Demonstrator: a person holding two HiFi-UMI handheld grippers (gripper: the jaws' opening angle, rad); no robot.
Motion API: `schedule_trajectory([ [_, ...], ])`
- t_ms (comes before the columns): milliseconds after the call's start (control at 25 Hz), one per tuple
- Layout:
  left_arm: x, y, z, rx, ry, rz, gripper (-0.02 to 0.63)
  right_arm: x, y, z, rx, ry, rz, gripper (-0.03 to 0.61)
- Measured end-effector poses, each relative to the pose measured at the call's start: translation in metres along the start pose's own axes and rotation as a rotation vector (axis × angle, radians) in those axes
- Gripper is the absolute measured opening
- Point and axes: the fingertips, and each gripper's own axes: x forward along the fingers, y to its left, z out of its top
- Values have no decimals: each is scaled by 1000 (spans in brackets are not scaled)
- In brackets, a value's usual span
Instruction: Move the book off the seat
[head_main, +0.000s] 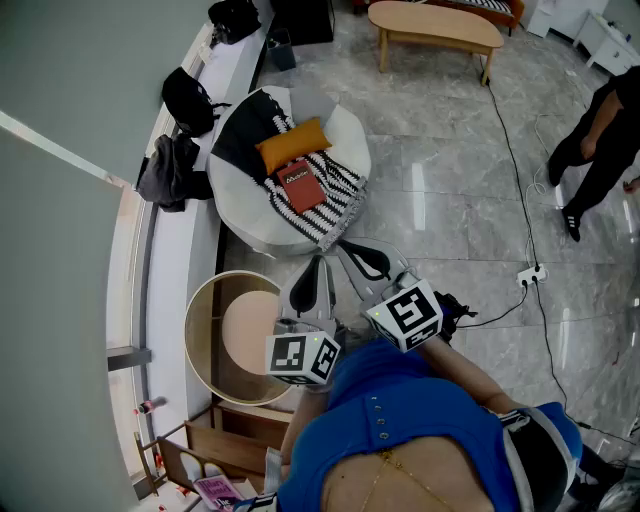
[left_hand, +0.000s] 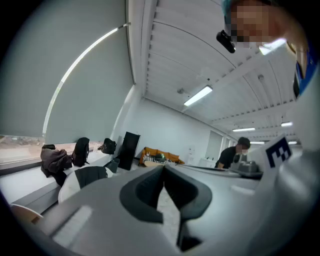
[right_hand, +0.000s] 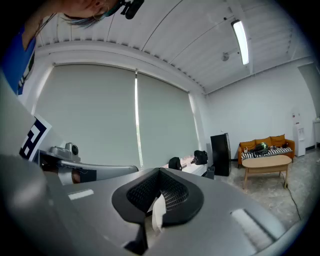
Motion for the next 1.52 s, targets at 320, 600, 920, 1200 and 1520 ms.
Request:
schedule_trajectory([
  [320, 2, -1, -3, -6, -10, 10, 3, -3, -9, -2, 65, -31, 14, 0],
  [600, 10, -4, -8, -20, 0, 20, 2, -3, -16, -4, 62, -19, 27, 0],
  [920, 25, -4, -12, -22, 12, 30, 3, 3, -27, -6, 63, -11, 44, 0],
  [1200, 47, -6, -15, -30, 20, 30, 2, 11, -45, -6, 65, -3, 47, 0],
  [1520, 68, -3, -16, -40, 30, 31, 2, 22, -64, -8, 77, 5, 49, 0],
])
